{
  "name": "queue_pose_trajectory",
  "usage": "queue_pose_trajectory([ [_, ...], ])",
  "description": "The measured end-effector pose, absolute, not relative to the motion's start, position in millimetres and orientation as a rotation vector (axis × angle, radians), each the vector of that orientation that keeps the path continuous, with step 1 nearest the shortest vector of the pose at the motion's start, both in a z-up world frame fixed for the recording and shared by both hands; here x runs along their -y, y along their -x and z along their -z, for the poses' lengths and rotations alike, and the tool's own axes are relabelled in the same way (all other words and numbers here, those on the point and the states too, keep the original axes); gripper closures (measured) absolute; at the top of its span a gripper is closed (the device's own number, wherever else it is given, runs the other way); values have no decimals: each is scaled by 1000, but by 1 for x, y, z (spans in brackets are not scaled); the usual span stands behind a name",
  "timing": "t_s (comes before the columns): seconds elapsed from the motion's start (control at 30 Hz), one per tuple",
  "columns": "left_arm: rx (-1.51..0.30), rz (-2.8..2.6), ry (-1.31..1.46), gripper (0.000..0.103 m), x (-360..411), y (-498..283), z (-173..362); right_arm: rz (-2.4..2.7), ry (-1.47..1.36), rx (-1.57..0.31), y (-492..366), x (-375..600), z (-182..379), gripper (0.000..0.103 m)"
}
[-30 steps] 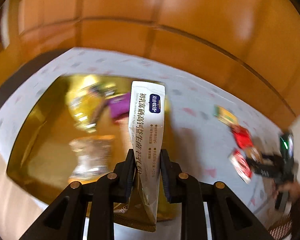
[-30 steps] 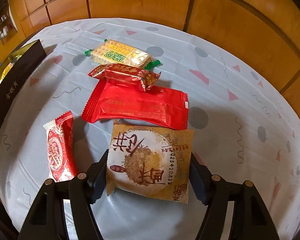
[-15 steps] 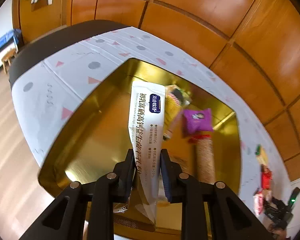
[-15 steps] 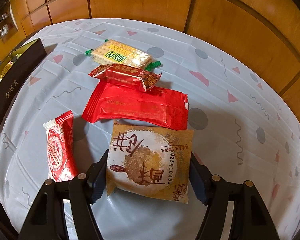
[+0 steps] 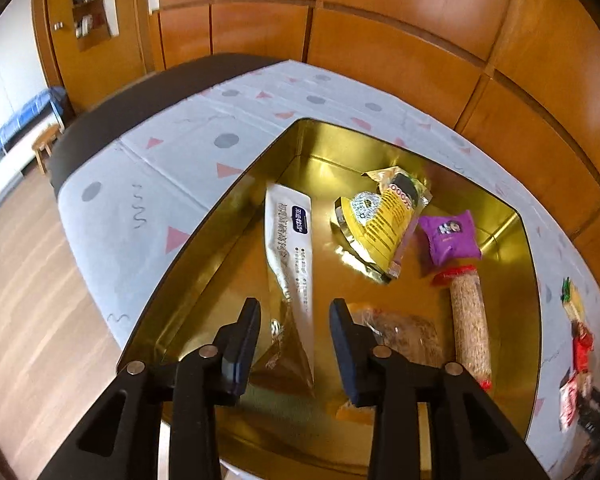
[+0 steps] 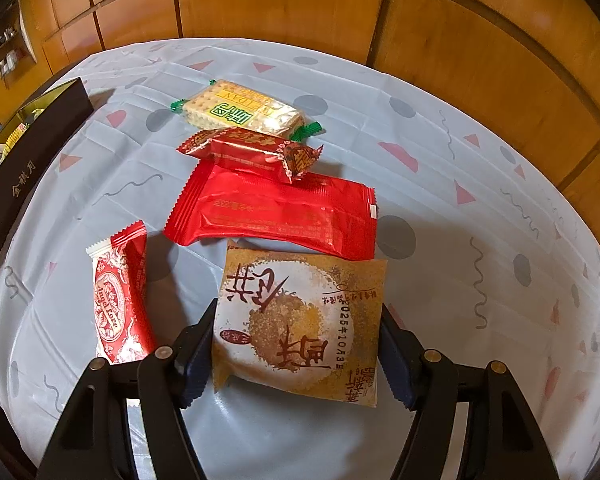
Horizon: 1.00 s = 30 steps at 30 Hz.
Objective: Organize snacks
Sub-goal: 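Lower the white packet into the gold tin and open the left gripper, then lift the tan pastry packet off the cloth with the right gripper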
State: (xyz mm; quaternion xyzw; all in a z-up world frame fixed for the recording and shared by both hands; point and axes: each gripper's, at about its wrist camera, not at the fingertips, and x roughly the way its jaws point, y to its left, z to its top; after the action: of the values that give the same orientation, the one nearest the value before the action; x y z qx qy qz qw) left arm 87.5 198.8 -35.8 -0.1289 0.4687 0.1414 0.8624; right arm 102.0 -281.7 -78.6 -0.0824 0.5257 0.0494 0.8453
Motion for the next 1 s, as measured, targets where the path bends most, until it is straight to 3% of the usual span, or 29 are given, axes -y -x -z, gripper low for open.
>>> queue_pose_trajectory([
  [1.0, -932, -34, 83, 67, -68, -33, 16, -83, 237, -1100, -99, 277, 76, 33],
])
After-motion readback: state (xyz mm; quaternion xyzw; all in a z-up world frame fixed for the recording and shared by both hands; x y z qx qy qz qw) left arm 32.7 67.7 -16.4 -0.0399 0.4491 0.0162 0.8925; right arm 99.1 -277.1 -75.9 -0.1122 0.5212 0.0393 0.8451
